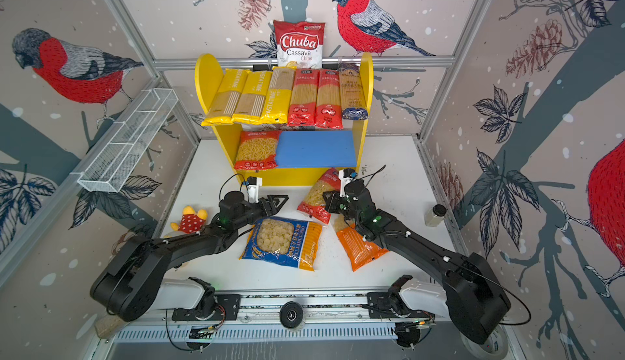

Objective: Arrange pasta packages on shelves
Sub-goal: Pick up the pasta bag, then place the pasta bag on the shelf.

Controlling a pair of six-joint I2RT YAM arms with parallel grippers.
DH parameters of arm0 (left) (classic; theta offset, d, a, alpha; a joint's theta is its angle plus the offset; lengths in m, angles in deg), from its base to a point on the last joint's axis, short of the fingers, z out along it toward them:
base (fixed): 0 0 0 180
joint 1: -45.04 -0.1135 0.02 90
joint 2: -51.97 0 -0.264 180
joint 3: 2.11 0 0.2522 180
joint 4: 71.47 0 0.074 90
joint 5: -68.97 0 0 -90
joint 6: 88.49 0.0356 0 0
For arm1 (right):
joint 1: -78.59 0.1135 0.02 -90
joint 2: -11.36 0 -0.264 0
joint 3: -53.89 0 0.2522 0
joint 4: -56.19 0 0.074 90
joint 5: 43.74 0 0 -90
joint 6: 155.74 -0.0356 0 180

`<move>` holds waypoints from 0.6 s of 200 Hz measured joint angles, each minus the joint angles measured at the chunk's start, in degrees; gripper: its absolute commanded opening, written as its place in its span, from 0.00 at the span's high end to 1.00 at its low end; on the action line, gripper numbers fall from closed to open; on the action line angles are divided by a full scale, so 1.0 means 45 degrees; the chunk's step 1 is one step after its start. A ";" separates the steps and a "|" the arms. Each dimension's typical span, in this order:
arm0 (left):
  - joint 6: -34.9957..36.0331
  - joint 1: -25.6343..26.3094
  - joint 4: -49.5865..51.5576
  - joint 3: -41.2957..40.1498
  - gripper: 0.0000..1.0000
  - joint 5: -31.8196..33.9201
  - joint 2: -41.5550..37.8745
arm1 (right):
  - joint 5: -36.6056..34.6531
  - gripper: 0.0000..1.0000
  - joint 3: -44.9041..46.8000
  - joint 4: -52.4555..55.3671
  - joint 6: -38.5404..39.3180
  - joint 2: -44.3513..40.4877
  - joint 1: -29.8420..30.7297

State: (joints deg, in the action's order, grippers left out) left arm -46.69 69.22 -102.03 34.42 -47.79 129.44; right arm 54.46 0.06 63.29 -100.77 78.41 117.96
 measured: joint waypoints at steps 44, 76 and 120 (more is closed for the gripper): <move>-0.0884 -0.0544 -0.1763 -0.0879 0.18 -0.0083 -0.0942 | 0.2089 1.00 -0.1166 -0.0903 0.2093 -0.0005 -0.0257; -0.1666 -0.1394 -0.2599 -0.1248 0.11 -0.0049 -0.1452 | 0.2482 1.00 -0.2584 -0.1875 0.2137 0.1719 -0.0695; -0.2079 -0.1666 -0.3784 -0.1098 0.11 -0.0029 -0.1234 | 0.3769 1.00 -0.4415 -0.3570 0.2021 0.4201 -0.1039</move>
State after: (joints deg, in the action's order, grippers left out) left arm -56.05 61.73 -119.05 29.48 -47.92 123.89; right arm 71.42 -19.81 47.23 -91.68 97.31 113.28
